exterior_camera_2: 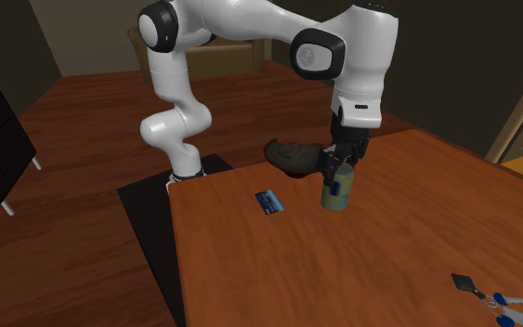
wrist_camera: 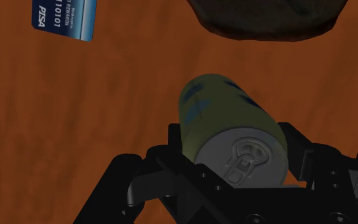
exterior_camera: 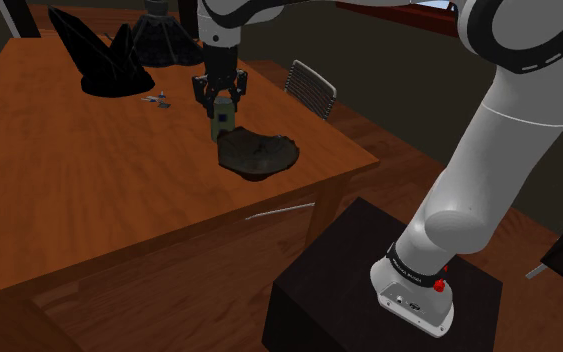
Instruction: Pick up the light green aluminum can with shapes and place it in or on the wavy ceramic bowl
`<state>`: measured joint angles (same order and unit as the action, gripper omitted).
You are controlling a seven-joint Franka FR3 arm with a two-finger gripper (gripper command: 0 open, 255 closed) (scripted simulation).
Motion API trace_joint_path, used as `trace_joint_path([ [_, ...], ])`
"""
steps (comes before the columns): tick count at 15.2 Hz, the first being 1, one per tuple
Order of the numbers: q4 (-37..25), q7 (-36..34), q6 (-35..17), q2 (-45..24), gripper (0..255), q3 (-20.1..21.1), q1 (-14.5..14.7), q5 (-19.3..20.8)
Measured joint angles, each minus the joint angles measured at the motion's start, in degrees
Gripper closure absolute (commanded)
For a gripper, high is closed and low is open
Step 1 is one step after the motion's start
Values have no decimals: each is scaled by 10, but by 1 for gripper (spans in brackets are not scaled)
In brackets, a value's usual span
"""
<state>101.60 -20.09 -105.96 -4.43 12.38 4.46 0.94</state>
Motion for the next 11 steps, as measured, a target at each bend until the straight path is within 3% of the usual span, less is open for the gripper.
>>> trace_joint_path([
  [5,0,0,0,0,255,0,0,0],
  [11,-33,0,36,2,255,0,0,-1],
])
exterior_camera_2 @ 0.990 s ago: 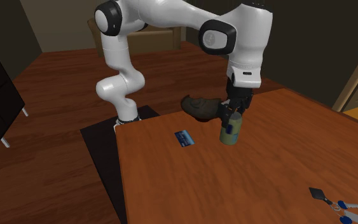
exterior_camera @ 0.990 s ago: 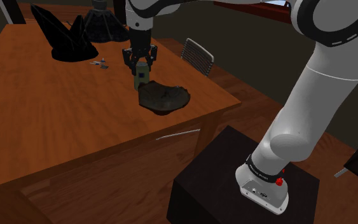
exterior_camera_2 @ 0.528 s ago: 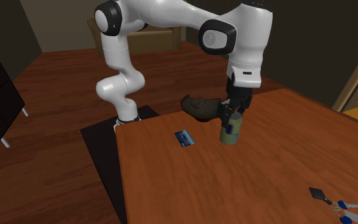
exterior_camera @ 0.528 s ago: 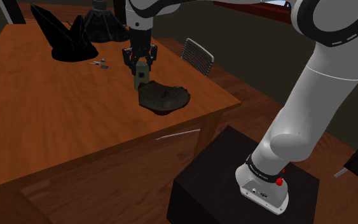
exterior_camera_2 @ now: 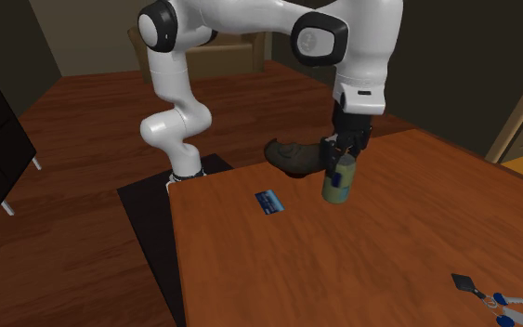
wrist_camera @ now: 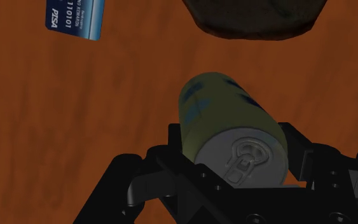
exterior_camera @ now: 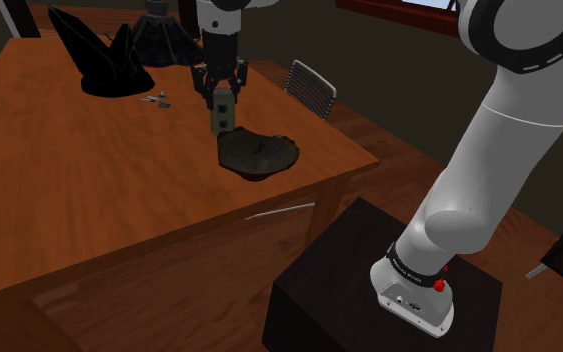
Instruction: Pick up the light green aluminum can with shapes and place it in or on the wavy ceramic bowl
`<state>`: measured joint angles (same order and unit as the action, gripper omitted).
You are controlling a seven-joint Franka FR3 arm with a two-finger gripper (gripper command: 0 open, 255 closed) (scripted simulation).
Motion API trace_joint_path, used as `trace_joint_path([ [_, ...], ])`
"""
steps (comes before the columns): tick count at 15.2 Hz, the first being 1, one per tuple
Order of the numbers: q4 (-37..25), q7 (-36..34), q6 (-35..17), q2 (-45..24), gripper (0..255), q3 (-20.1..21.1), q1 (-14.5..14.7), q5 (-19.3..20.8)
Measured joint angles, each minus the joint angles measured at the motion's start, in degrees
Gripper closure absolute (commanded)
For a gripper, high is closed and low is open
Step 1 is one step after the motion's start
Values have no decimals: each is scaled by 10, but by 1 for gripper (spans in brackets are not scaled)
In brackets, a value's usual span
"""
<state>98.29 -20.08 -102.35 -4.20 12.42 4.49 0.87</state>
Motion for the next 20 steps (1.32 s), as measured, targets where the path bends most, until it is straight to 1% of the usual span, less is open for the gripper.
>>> trace_joint_path([
  [8,-66,0,62,-4,255,0,1,1],
  [18,-169,-3,147,-23,255,2,4,5],
  [20,-198,-3,167,-32,255,2,4,7],
])
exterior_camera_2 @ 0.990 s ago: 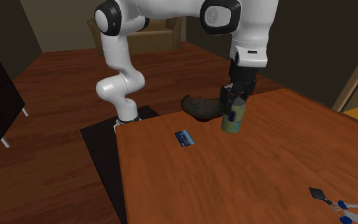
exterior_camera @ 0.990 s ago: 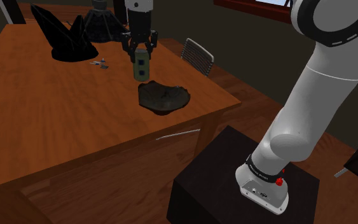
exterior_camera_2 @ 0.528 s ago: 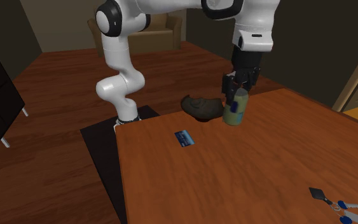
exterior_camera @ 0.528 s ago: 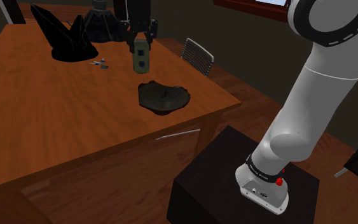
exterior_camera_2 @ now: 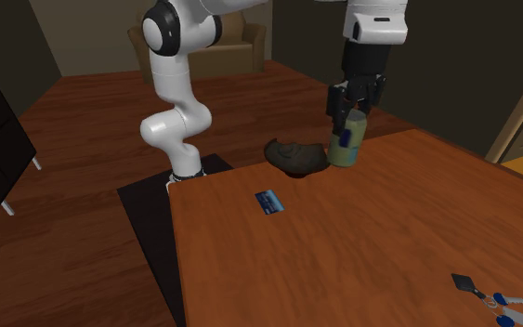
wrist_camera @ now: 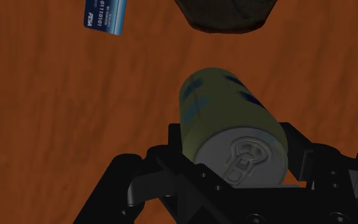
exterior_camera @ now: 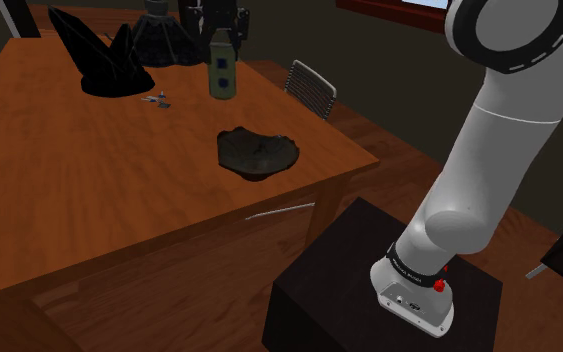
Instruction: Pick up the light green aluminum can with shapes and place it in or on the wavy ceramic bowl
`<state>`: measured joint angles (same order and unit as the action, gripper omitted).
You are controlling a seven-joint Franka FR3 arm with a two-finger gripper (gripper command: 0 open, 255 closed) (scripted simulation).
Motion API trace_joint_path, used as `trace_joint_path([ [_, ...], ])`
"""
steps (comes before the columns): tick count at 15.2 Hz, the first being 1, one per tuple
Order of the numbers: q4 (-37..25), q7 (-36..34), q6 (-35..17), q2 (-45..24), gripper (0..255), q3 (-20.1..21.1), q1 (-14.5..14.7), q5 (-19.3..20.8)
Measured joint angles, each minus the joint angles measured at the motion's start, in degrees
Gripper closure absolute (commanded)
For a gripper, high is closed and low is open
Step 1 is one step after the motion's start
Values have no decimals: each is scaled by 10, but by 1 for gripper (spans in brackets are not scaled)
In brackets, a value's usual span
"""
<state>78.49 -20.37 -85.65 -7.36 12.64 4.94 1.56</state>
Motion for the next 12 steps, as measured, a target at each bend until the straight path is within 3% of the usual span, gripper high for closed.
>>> trace_joint_path([
  [3,-37,-2,26,-11,255,1,2,3],
  [5,-16,-5,30,13,255,2,2,-3],
  [12,128,-23,27,159,255,10,10,-36],
])
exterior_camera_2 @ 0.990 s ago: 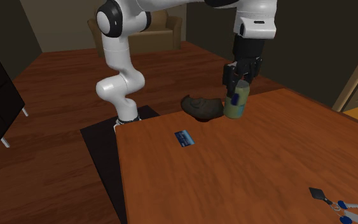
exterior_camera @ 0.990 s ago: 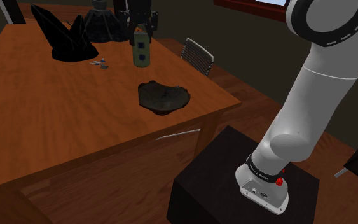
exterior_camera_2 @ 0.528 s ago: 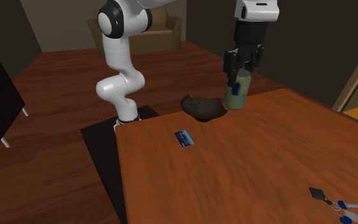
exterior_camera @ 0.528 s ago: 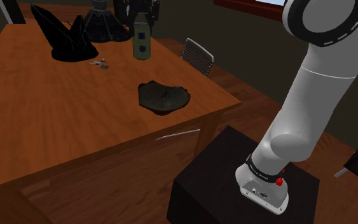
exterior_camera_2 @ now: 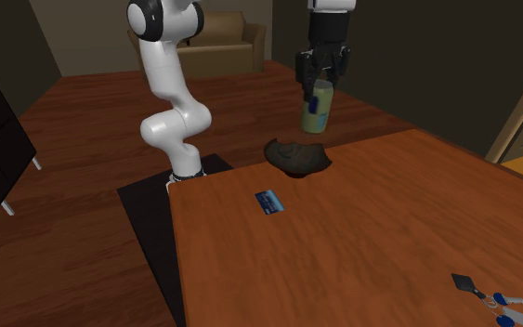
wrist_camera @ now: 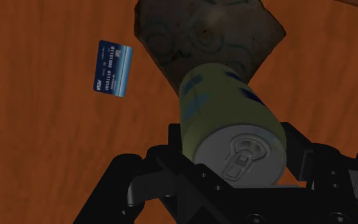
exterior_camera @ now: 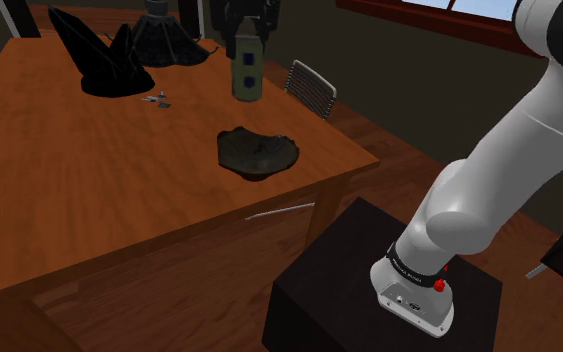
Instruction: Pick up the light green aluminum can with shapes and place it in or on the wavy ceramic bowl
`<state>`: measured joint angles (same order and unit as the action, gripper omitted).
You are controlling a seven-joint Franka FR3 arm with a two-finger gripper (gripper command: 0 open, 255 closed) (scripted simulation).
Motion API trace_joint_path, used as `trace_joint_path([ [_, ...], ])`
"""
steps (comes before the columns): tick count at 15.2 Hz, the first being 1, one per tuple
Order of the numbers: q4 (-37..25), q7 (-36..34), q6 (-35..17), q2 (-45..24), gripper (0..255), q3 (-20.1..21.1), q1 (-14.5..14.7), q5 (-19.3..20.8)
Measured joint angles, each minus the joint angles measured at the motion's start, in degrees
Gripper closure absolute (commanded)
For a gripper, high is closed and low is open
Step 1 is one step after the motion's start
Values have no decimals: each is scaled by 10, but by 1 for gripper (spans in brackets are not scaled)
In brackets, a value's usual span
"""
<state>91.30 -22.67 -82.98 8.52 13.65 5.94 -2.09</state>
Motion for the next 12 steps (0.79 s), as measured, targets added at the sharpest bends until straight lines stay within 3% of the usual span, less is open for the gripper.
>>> trace_joint_path([
  [4,66,-12,8,76,255,5,9,-19],
  [12,158,-13,-48,113,255,6,13,-28],
])
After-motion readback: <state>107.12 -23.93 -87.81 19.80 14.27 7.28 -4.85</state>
